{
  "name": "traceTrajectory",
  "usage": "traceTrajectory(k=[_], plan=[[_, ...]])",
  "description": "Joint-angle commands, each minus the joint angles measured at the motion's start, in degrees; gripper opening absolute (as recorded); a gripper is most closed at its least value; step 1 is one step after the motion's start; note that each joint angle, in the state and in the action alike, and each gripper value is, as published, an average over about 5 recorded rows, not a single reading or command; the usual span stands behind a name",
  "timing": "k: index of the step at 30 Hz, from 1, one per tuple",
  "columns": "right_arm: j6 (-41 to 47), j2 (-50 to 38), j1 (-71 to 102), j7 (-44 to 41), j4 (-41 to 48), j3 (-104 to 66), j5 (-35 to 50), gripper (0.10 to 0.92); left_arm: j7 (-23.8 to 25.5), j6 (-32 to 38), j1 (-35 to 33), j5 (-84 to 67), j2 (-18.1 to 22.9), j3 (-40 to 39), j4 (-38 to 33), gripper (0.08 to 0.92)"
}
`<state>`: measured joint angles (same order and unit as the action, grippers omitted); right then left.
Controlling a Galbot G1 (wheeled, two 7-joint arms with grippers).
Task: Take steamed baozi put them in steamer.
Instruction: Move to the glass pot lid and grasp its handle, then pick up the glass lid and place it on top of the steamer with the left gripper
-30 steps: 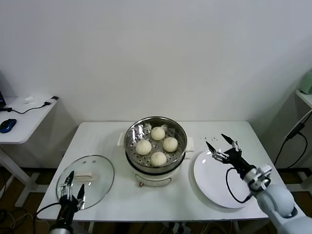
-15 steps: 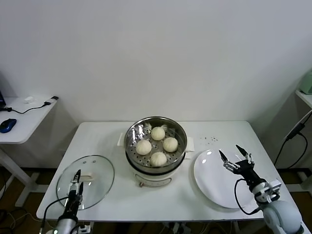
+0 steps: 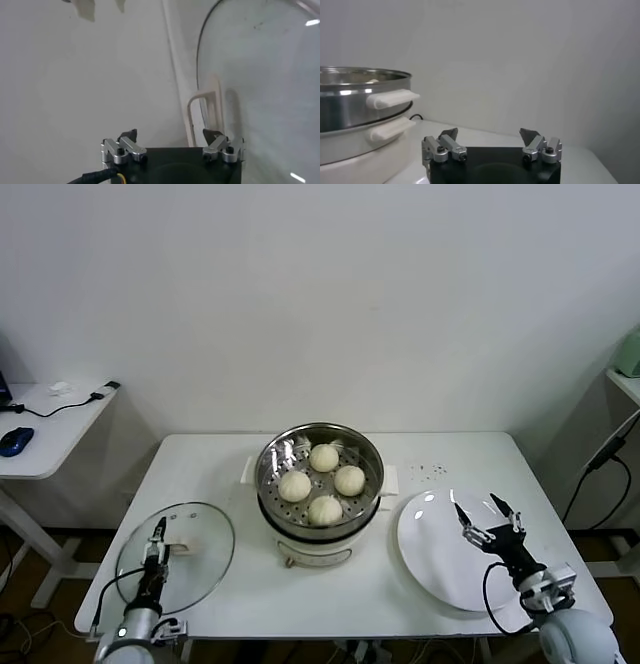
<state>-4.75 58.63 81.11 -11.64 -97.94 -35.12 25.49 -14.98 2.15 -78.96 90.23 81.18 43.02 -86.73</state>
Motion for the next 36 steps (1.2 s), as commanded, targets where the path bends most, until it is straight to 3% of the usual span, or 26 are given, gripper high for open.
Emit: traceTrajectory(k=[1, 7, 26, 30, 36], plan=[[-0.37, 1.33, 0.19, -0.21, 1.15, -0.95, -1.91, 0.823, -1.6, -0.19, 3.64, -1.98, -1.18, -0.86, 4.9, 0.823], [-0.79, 1.91, 0.26, -0.75, 1.74, -1.38, -2.71, 0.823, -1.54, 0.03, 3.92, -4.42, -1.61, -1.63, 4.97, 0.781], [-1.86, 2.79, -0.59, -1.65, 3.66, -2.0, -4.88, 0.823, -0.11, 0.61, 2.78, -11.02, -2.35, -2.1, 2.87, 0.238], [-1.97, 2.75, -1.01, -1.7, 4.09, -2.19, -4.94, 0.823, 0.47, 0.25, 0.74, -13.47, -3.31, -2.04, -1.66, 0.152], [-2.04, 2.57, -1.89, -1.69, 4.95, -2.39, -5.01, 0.823, 4.01, -2.51, -5.43, -18.41, -6.49, -1.82, -15.18, 0.147]])
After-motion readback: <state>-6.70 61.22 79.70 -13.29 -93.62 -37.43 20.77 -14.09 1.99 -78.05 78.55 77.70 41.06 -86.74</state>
